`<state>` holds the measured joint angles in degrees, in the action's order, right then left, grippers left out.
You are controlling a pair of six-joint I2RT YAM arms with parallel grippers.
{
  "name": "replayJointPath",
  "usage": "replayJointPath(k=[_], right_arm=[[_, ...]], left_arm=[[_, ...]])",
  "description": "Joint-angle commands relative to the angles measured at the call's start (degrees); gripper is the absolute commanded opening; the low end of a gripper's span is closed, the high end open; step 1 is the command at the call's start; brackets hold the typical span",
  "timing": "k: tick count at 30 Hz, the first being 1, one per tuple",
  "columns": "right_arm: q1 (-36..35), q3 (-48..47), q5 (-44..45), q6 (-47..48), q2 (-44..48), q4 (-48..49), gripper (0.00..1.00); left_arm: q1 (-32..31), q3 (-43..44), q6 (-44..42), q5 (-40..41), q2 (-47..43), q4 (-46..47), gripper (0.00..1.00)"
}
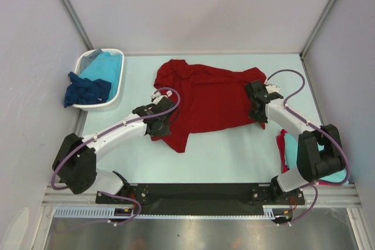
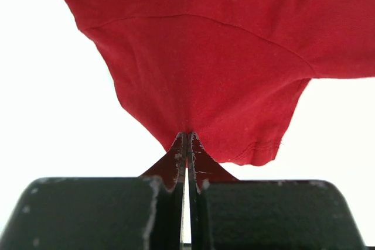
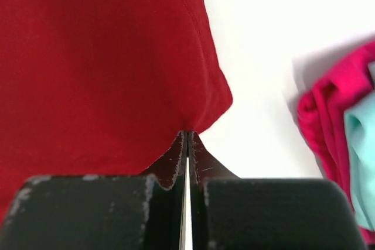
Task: Fold and stack the t-shirts
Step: Flatten out the tshirt
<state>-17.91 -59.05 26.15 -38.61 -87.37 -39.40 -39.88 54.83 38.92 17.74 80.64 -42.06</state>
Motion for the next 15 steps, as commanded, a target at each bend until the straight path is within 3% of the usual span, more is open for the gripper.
replayJointPath(k=[1,9,15], right_arm=[[-1.7,3.3,2.7,-2.3,5.0,-5.2,0.0],[-5.3,8.6,1.8,-4.9,9.1,-8.2,0.0],[-11.9,11.0,0.7,-10.0,12.2,-12.2,0.0]], left_arm=[[-0.5,-3.1,2.3,-1.0,-3.1,-2.7,0.0],[-3.9,-6.3,4.2,-1.0,-6.5,-5.9,0.0],[-8.2,-7.8,7.8,-1.5,-9.4,-9.7,0.0]])
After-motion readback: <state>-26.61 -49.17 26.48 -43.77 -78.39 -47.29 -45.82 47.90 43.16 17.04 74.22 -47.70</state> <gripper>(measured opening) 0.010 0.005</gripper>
